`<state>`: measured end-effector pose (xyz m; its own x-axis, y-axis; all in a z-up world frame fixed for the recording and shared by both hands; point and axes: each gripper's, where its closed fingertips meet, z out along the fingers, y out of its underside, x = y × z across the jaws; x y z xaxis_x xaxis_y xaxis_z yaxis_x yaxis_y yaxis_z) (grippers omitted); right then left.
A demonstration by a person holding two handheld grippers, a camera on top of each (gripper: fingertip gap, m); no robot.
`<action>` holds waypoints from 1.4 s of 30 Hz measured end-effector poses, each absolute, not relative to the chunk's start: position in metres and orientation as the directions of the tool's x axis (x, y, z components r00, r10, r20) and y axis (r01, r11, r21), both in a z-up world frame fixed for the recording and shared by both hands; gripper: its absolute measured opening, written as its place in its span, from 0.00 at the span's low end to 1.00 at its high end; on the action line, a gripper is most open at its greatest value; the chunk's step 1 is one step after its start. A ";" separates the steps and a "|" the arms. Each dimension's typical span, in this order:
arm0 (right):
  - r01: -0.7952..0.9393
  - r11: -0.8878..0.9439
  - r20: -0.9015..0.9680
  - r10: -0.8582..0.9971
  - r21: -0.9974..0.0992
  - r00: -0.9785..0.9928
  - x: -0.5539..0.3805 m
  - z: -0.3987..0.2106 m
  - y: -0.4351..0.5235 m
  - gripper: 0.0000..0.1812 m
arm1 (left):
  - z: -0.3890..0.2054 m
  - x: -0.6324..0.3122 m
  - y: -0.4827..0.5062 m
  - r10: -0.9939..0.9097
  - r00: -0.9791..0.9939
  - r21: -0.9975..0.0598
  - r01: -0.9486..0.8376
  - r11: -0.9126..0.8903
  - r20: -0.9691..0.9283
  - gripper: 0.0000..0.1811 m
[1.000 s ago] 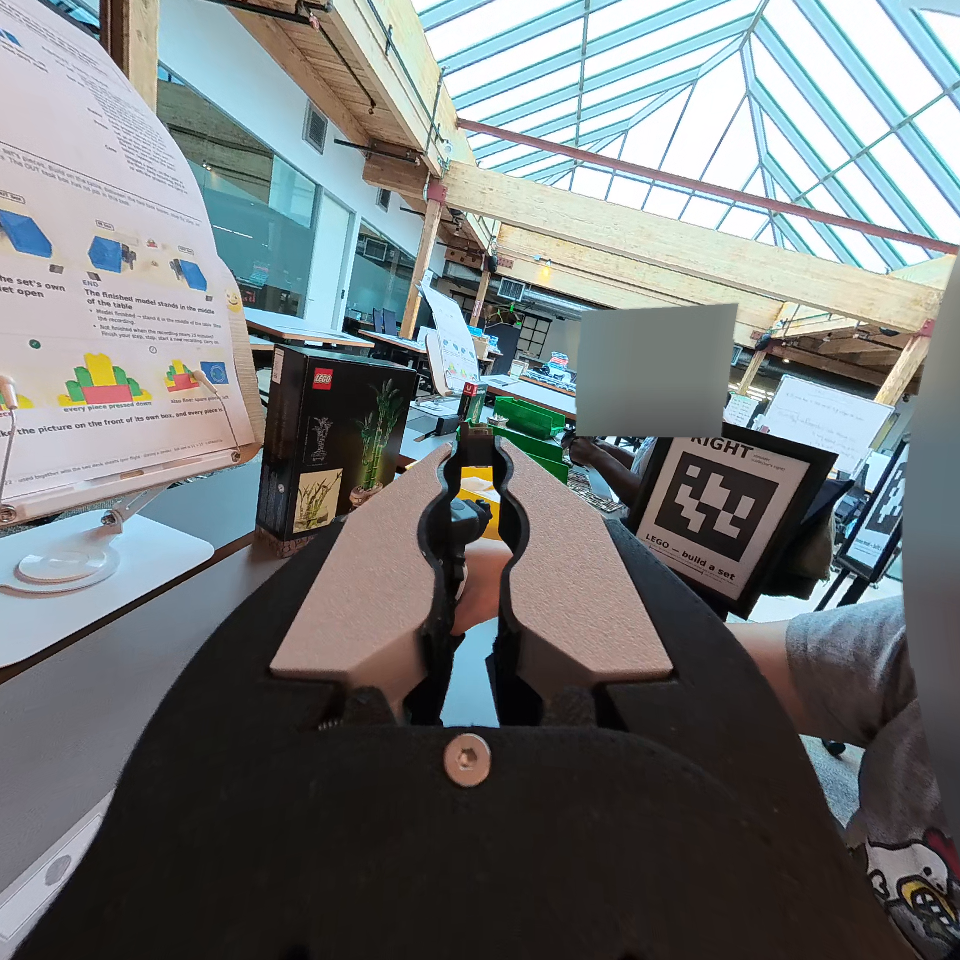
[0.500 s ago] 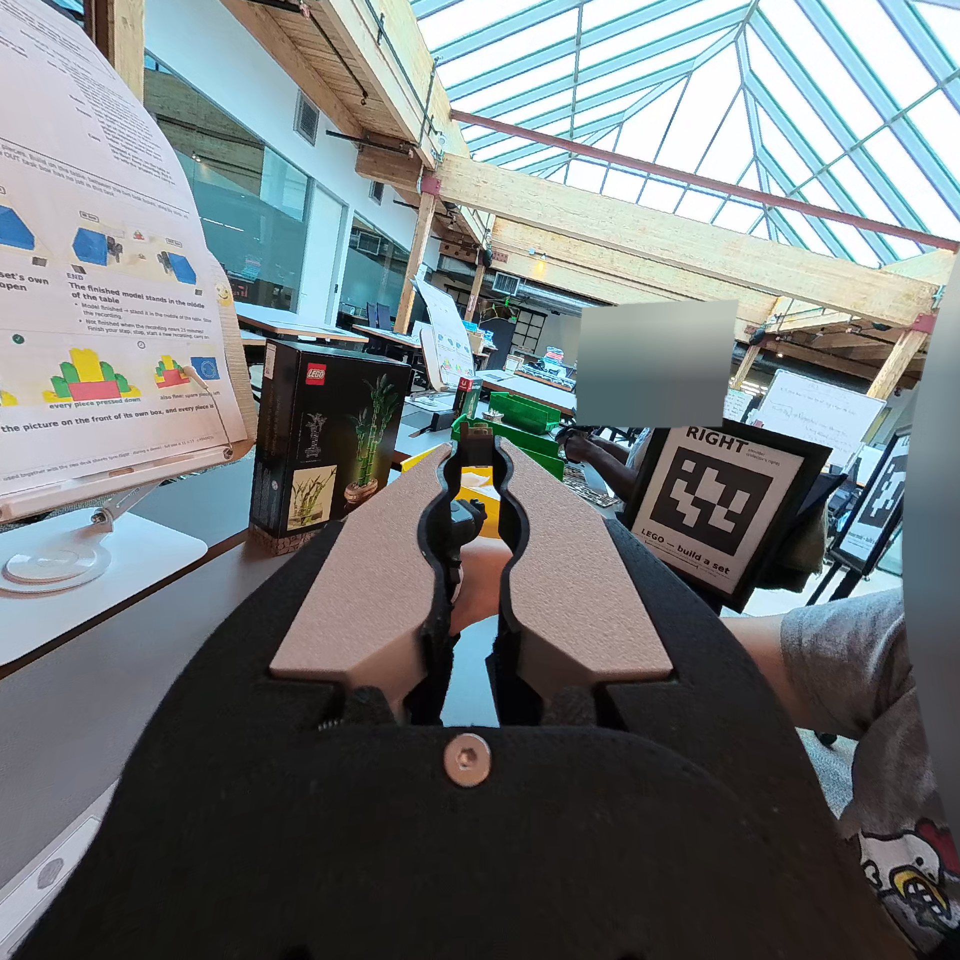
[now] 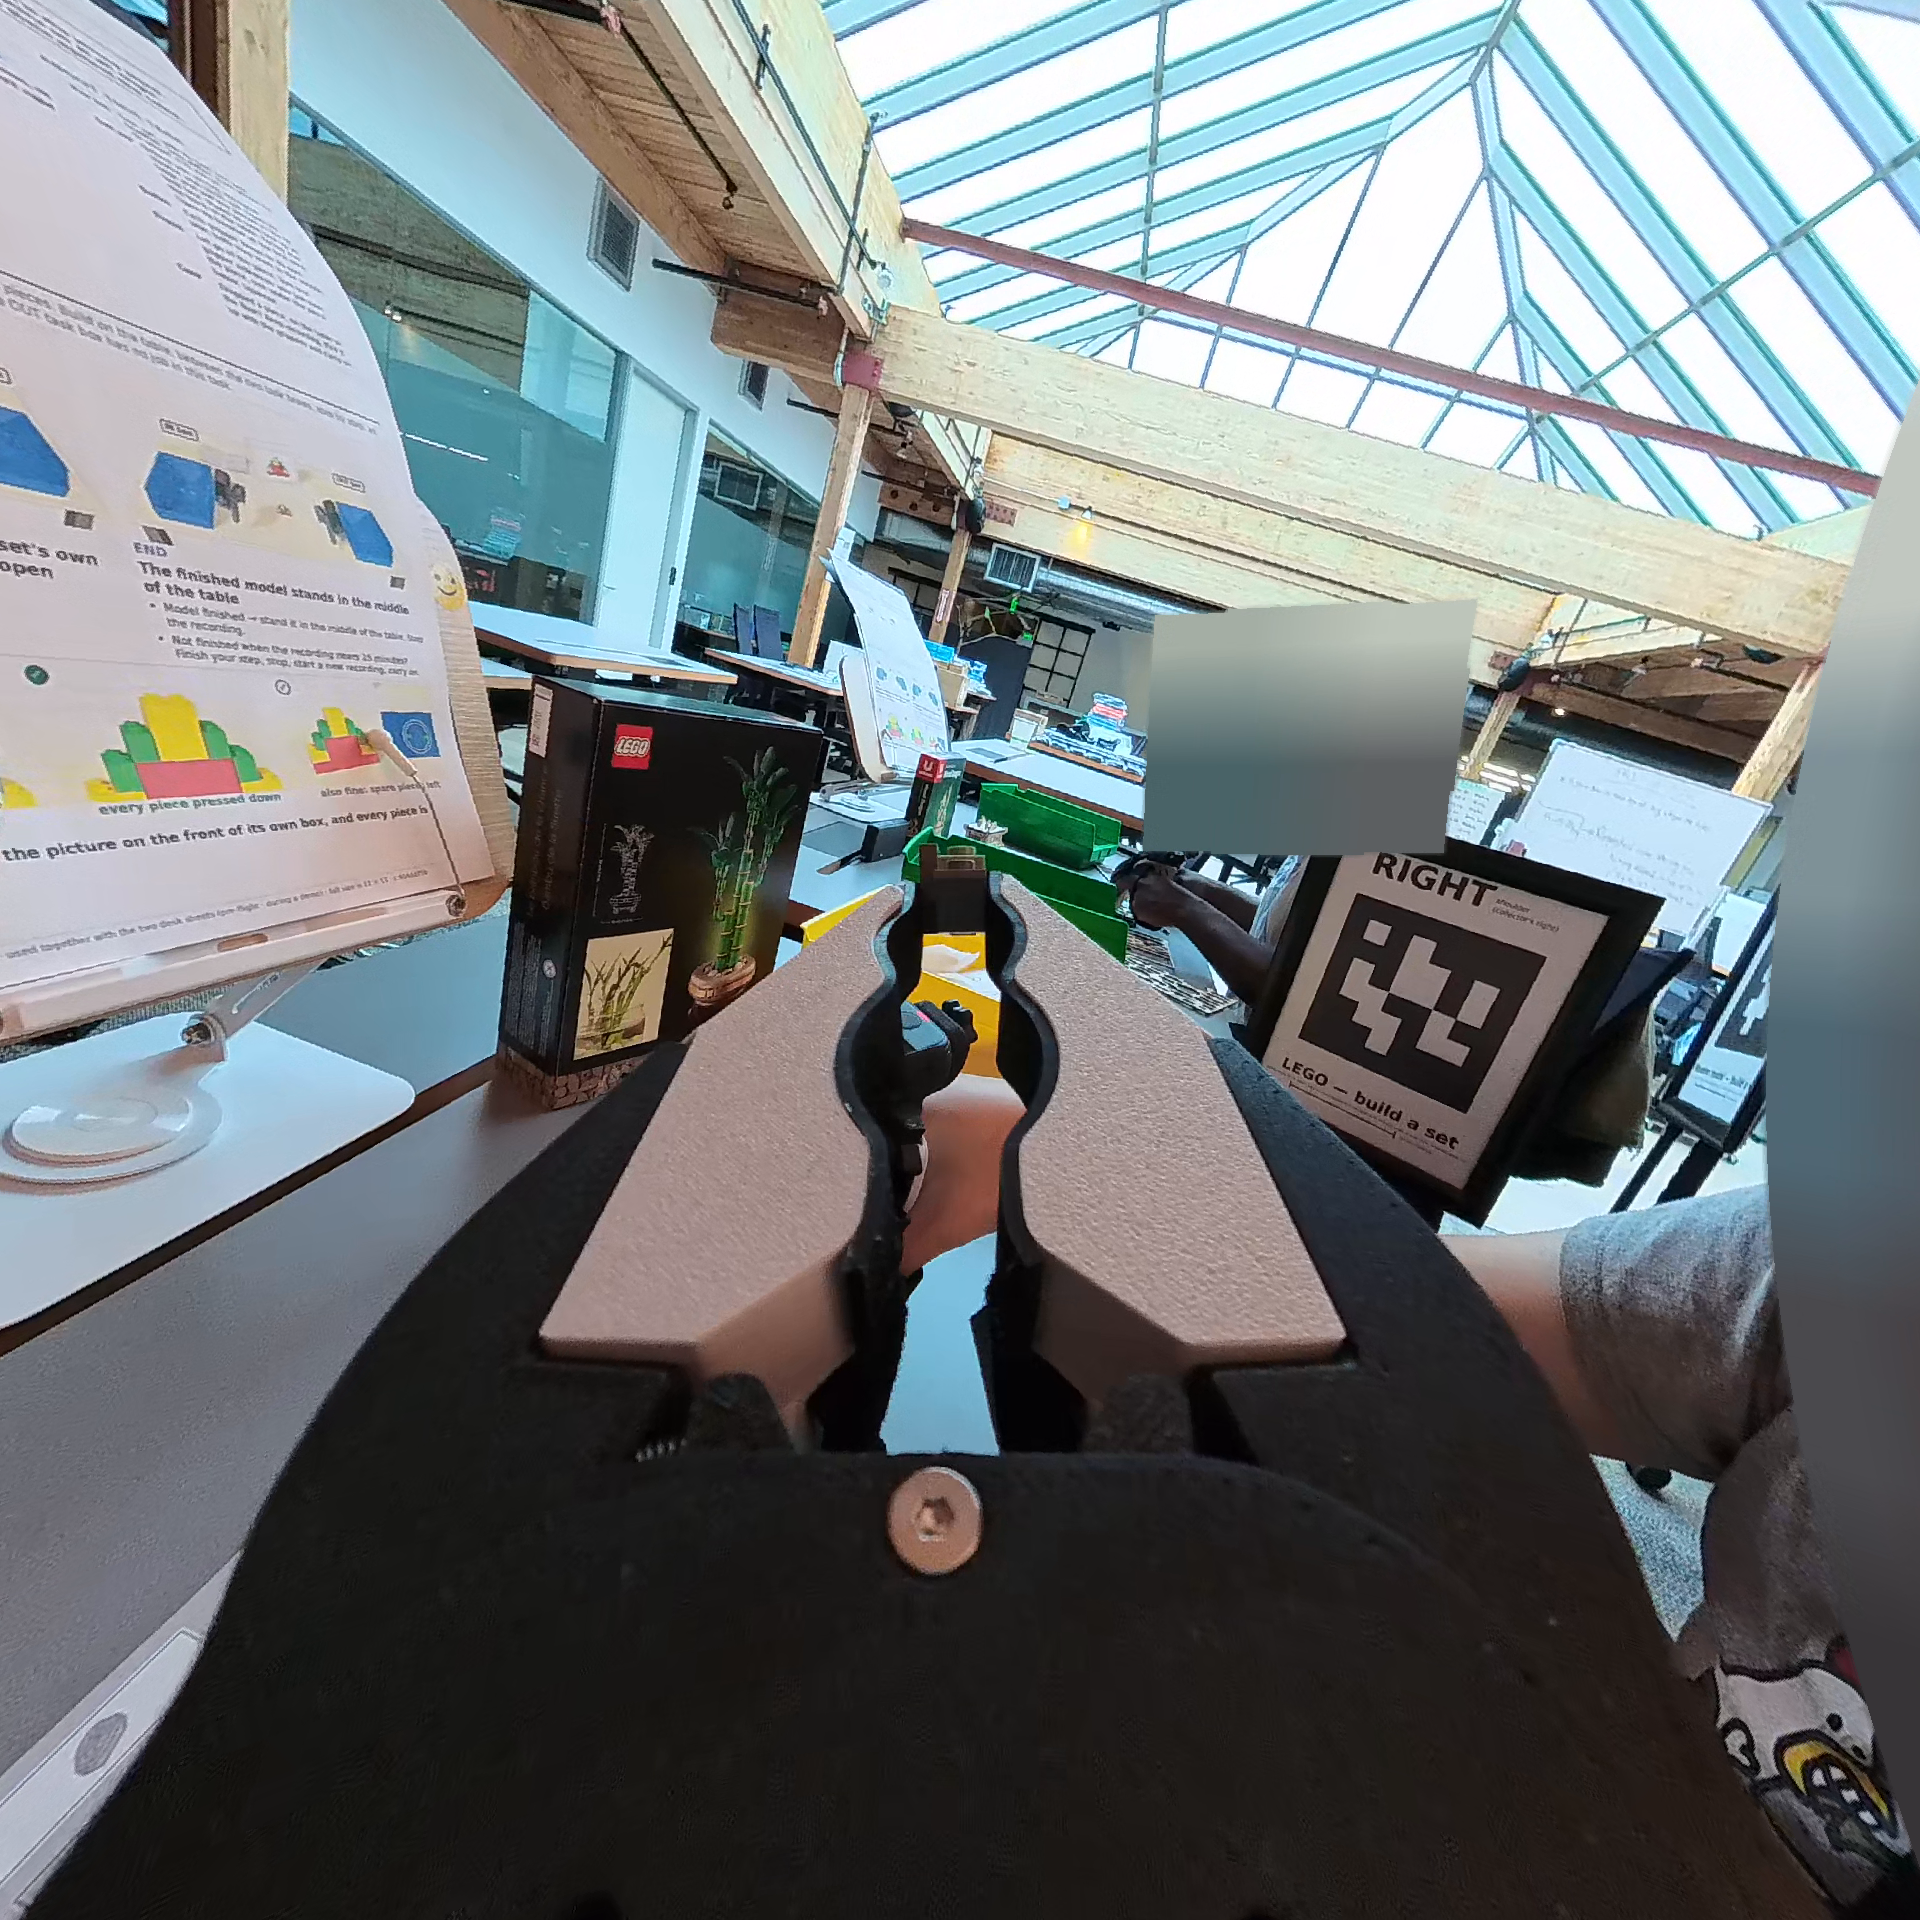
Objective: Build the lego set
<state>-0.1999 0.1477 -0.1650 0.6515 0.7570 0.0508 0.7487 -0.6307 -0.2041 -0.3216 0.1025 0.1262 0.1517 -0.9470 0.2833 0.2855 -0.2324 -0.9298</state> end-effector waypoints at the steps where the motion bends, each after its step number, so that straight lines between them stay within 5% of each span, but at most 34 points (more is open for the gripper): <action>1: 0.753 -0.625 0.056 0.761 -0.205 0.647 -0.200 -0.165 0.148 0.03 | 0.126 -0.322 0.103 -0.947 0.153 -0.930 0.285 -0.232 0.283 0.05; 13: 0.763 -0.588 0.049 0.783 -0.268 0.621 -0.202 -0.149 0.151 0.02 | 0.119 -0.320 0.107 -0.945 0.158 -0.933 0.270 -0.238 0.287 0.05; 18: 0.669 -0.545 -0.069 0.798 -0.505 0.598 -0.202 -0.083 0.148 0.02 | 0.086 -0.305 0.117 -0.930 0.110 -0.925 0.196 -0.325 0.350 0.05; 22: 0.528 -0.365 -0.149 0.901 -0.767 0.406 -0.217 -0.004 0.120 0.02 | 0.061 -0.279 0.105 -0.913 -0.047 -0.903 0.132 -0.408 0.406 0.05; 25: 0.451 -0.279 -0.176 0.950 -0.848 0.256 -0.225 0.030 0.092 0.02 | 0.045 -0.262 0.090 -0.896 -0.149 -0.901 0.064 -0.430 0.417 0.05; 30: 0.428 -0.238 -0.214 0.971 -0.872 0.106 -0.238 0.040 0.068 0.02 | 0.032 -0.249 0.073 -0.890 -0.208 -0.912 -0.029 -0.409 0.405 0.05; 42: 0.447 -0.271 -0.255 0.962 -0.852 0.097 -0.244 0.034 0.065 0.02 | 0.038 -0.248 0.066 -0.876 -0.240 -0.905 -0.033 -0.423 0.418 0.05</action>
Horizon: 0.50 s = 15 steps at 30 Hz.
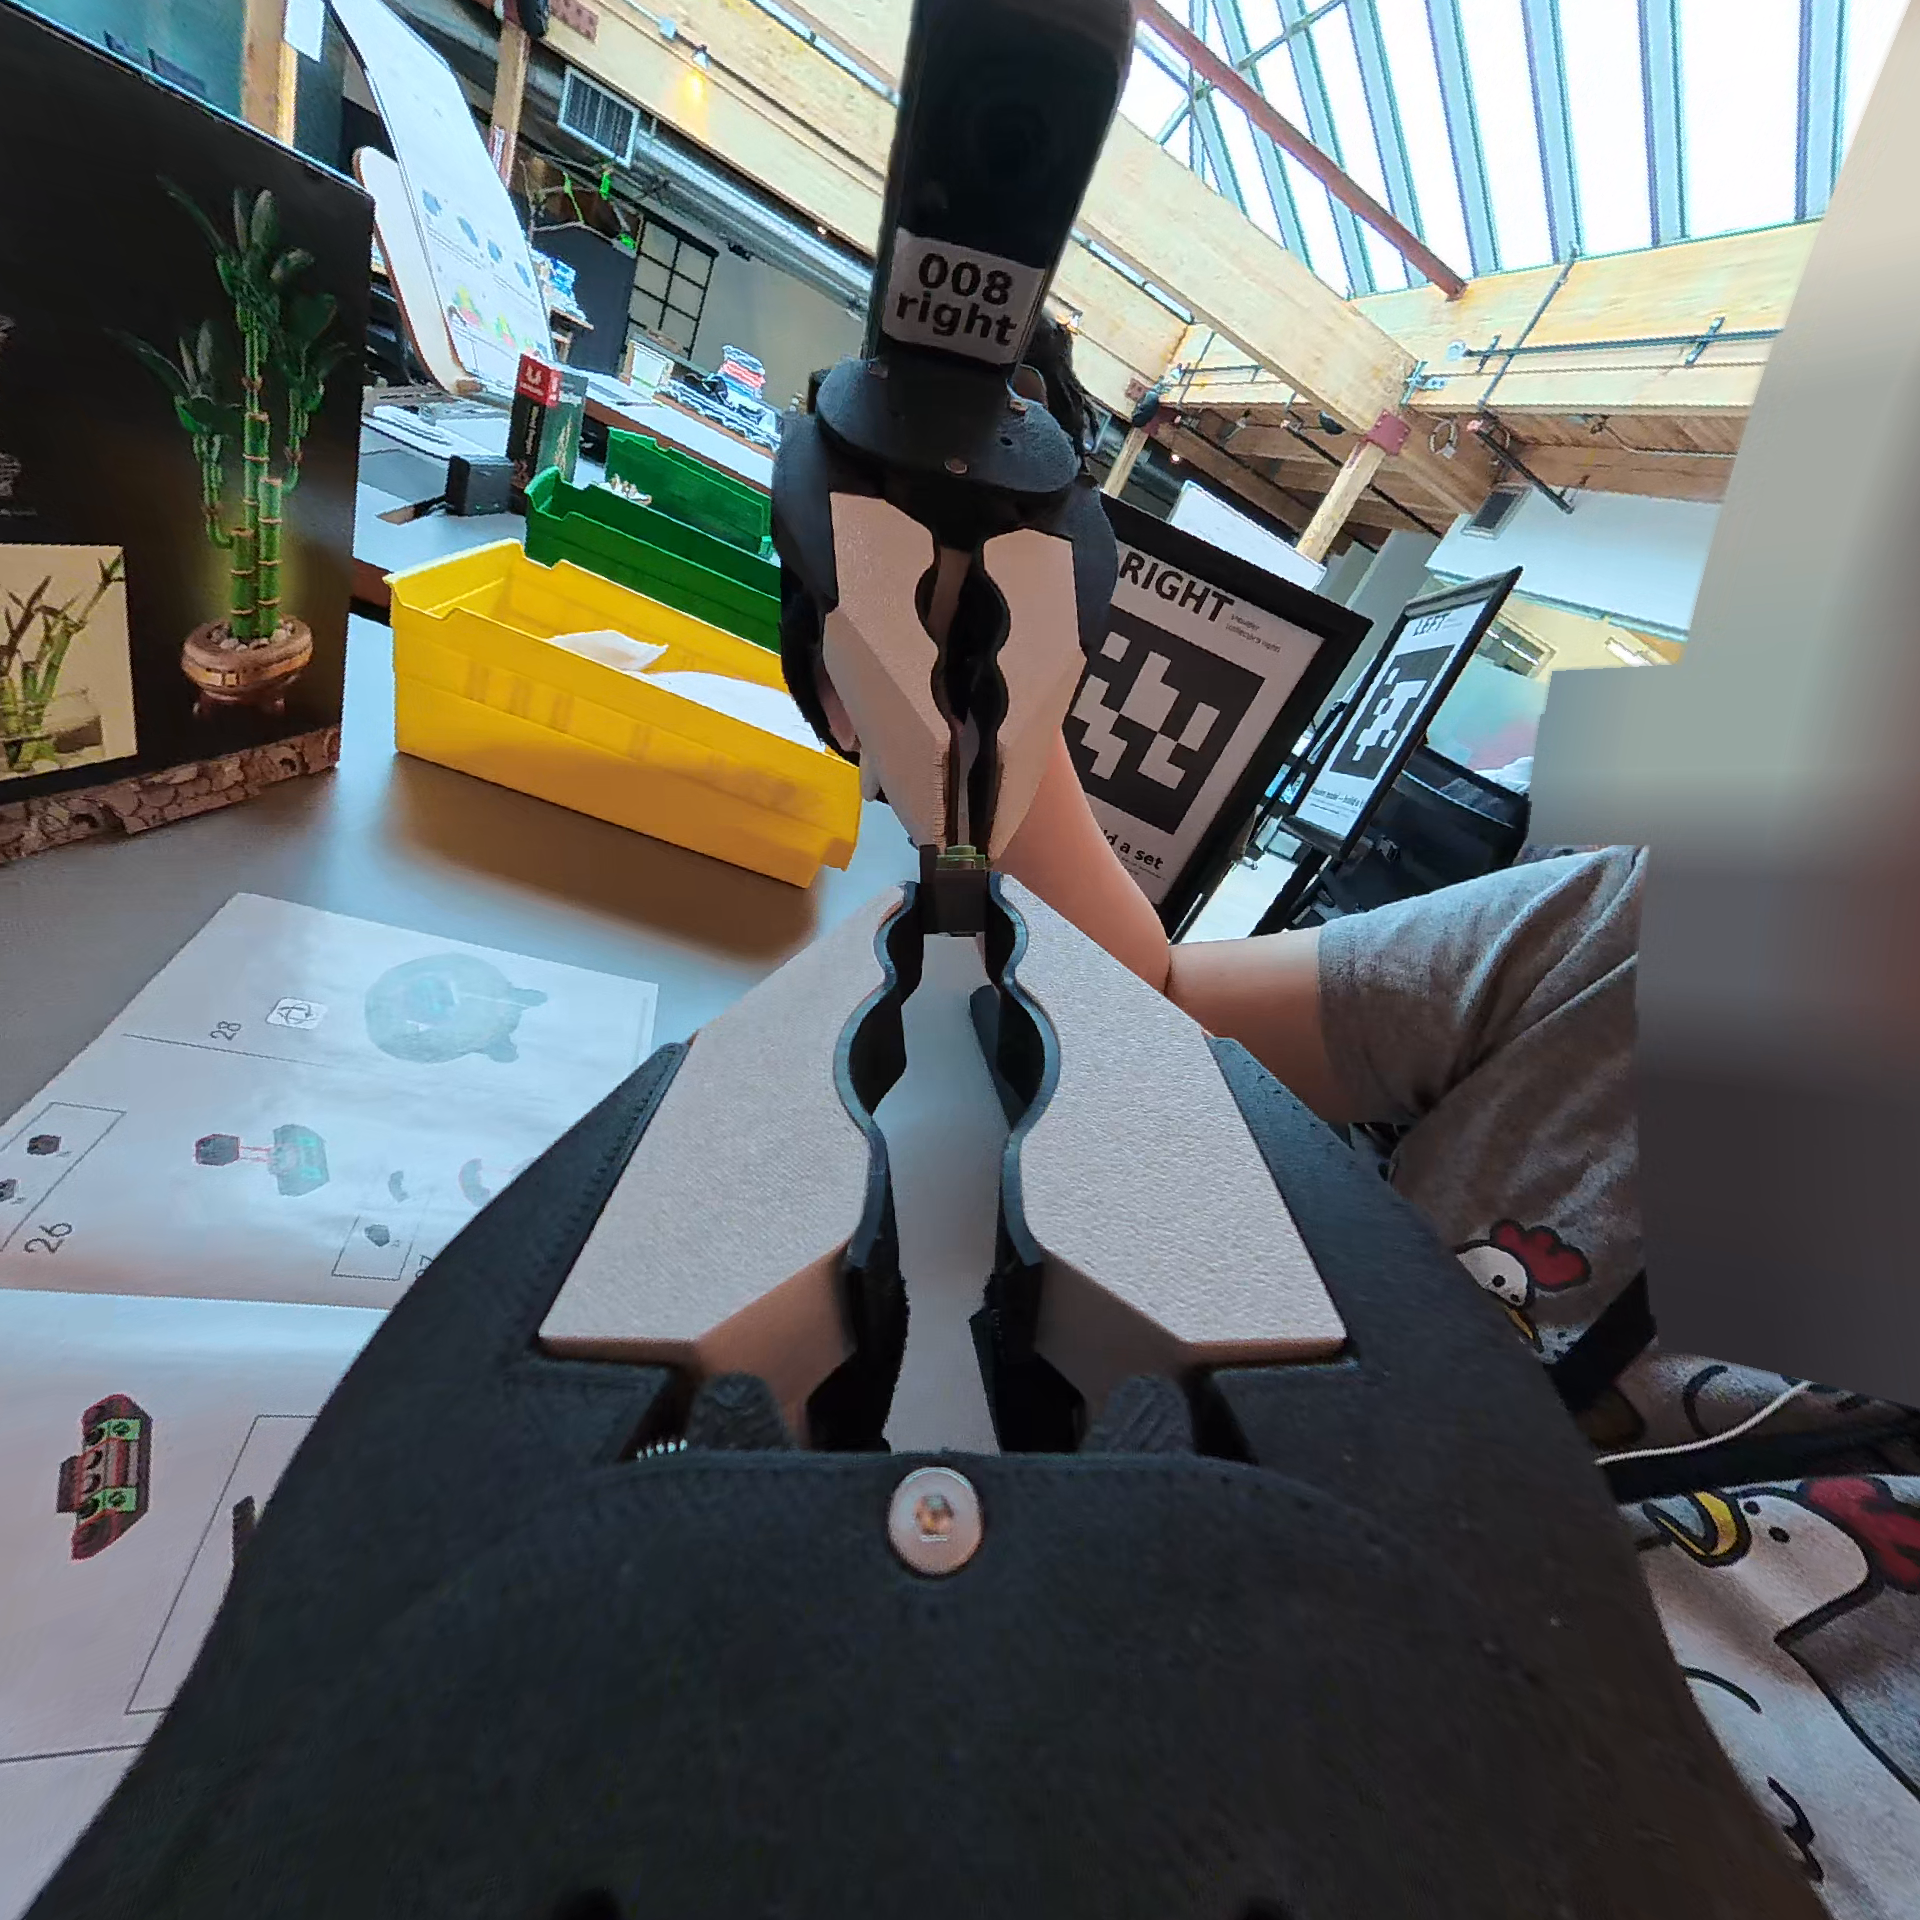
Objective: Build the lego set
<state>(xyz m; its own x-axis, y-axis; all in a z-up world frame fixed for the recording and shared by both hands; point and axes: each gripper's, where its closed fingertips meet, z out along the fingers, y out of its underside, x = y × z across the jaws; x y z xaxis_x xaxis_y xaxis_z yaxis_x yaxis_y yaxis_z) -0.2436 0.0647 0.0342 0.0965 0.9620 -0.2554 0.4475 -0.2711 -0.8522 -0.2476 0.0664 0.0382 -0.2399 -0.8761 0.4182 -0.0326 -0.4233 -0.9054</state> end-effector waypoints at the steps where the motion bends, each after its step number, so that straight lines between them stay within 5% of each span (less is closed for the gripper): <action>1: 0.444 -0.280 -0.264 0.959 -0.851 0.100 -0.243 0.035 0.065 0.02 | 0.039 -0.248 0.067 -0.878 -0.236 -0.906 -0.029 -0.421 0.416 0.05; 15: 0.428 -0.302 -0.292 0.952 -0.852 0.090 -0.243 0.042 0.060 0.02 | 0.048 -0.247 0.062 -0.893 -0.208 -0.916 -0.042 -0.399 0.399 0.05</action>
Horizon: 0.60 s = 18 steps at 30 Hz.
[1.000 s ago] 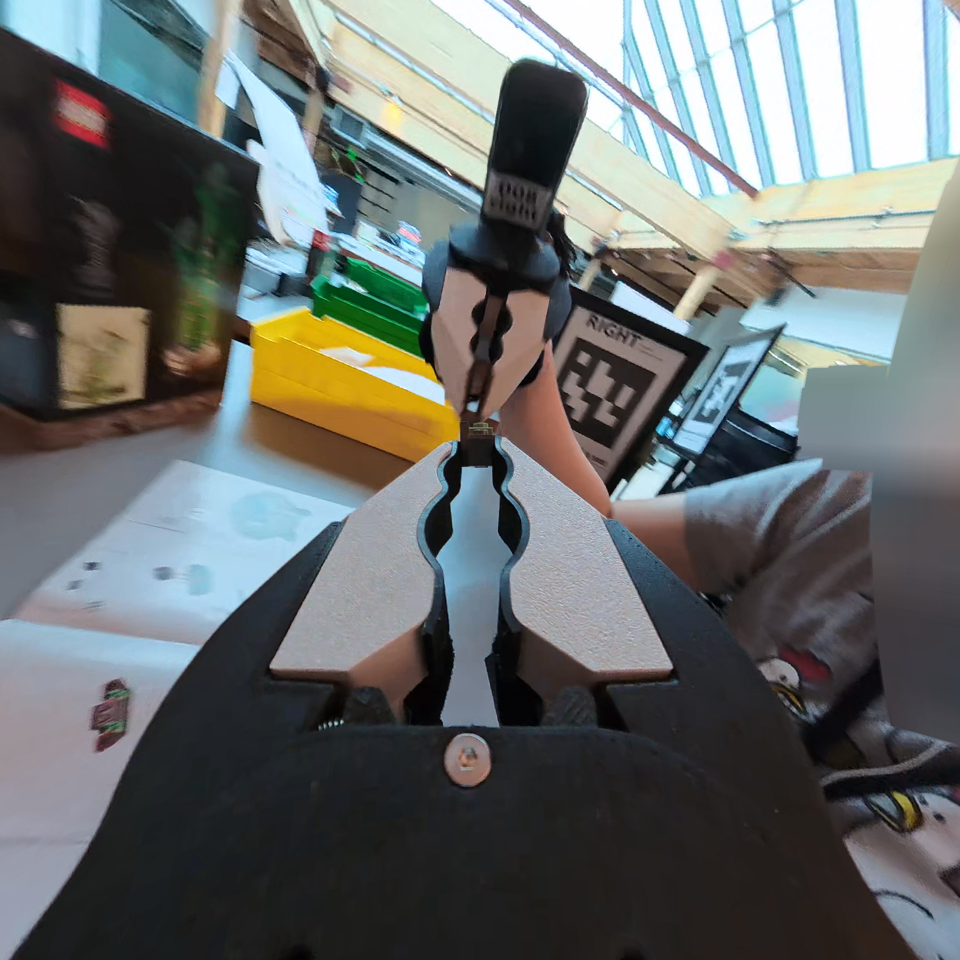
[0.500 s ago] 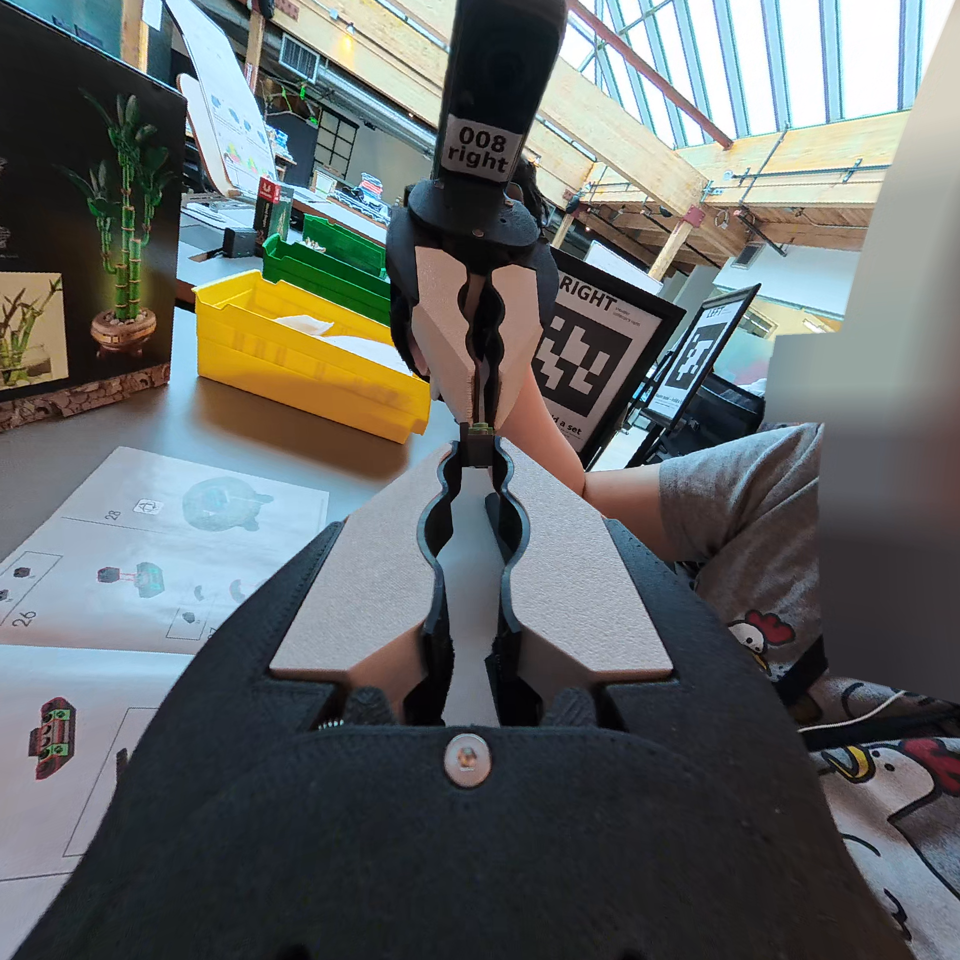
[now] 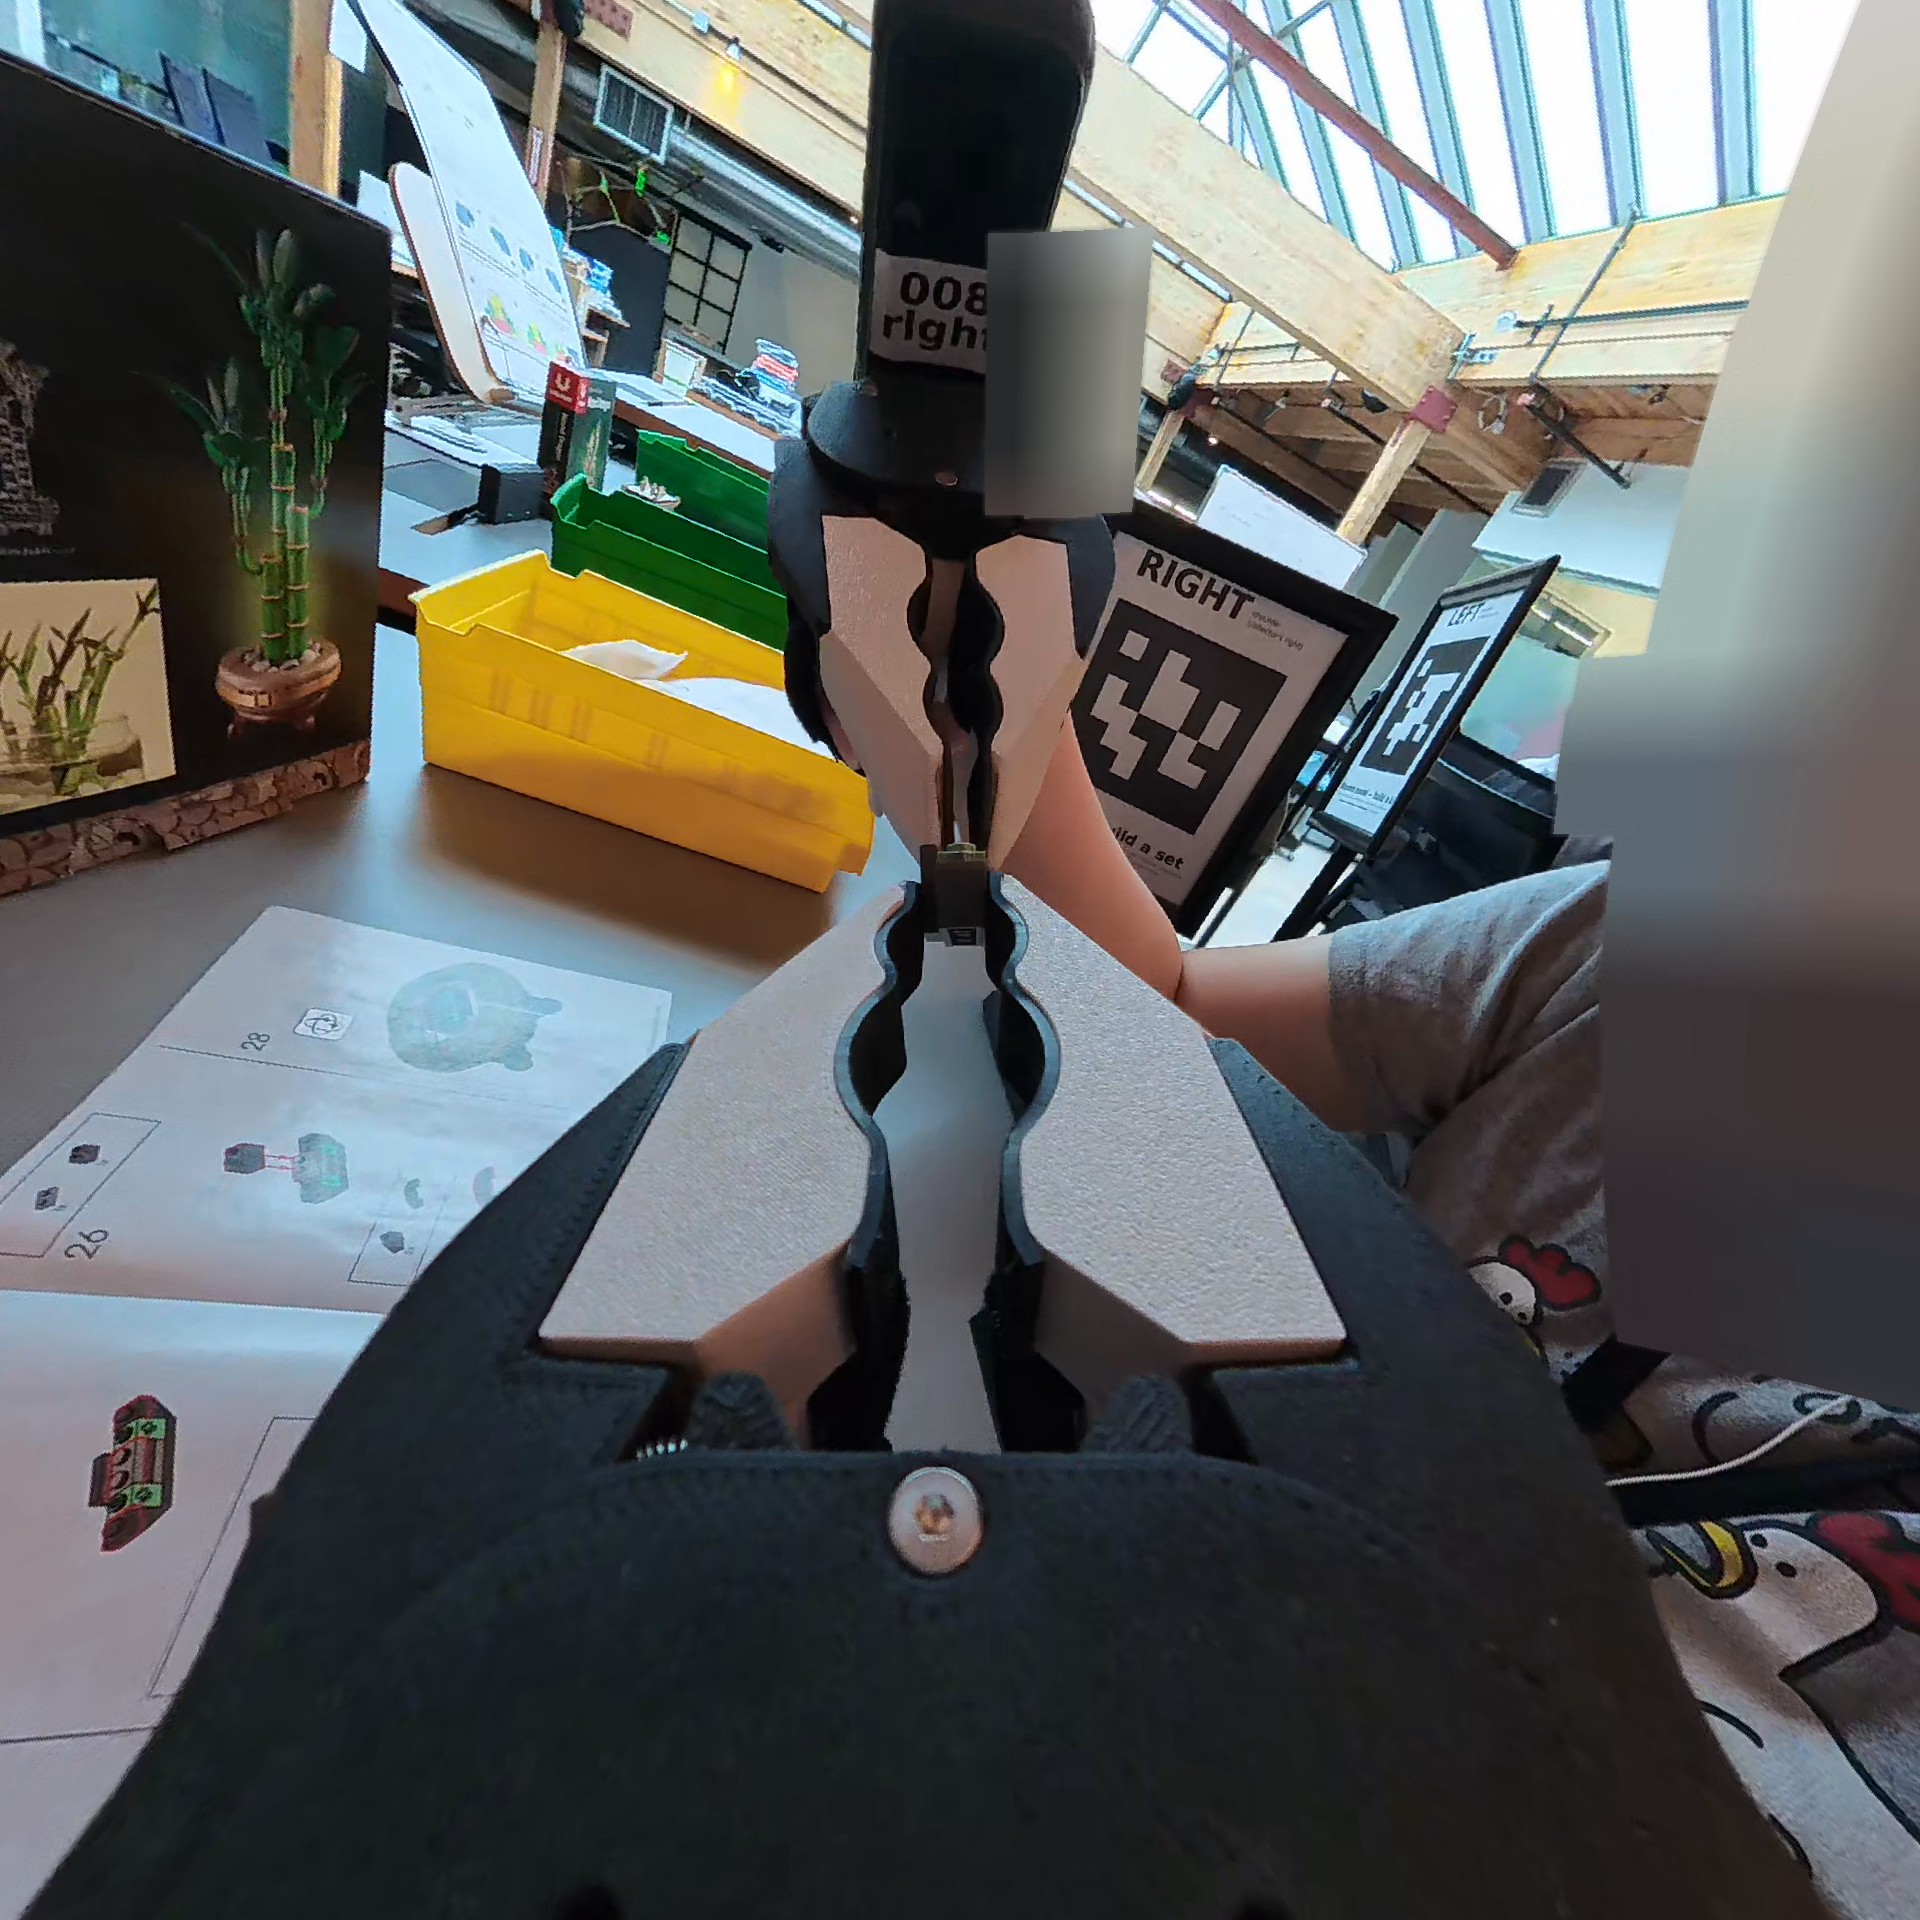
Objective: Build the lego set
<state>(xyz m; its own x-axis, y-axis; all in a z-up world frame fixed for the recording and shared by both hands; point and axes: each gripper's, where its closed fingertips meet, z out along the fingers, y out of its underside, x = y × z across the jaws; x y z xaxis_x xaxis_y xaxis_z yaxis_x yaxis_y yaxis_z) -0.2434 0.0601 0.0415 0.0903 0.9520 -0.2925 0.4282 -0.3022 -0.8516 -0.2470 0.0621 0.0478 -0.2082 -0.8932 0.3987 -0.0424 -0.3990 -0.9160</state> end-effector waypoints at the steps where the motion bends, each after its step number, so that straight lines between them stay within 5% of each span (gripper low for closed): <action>1: 0.430 -0.298 -0.289 0.953 -0.852 0.088 -0.244 0.042 0.059 0.02 | 0.048 -0.247 0.061 -0.897 -0.207 -0.919 -0.046 -0.391 0.392 0.05; 18: 0.400 -0.198 -0.193 0.980 -0.895 0.055 -0.247 0.063 0.045 0.02 | 0.073 -0.249 0.048 -0.891 -0.247 -0.918 0.007 -0.396 0.382 0.05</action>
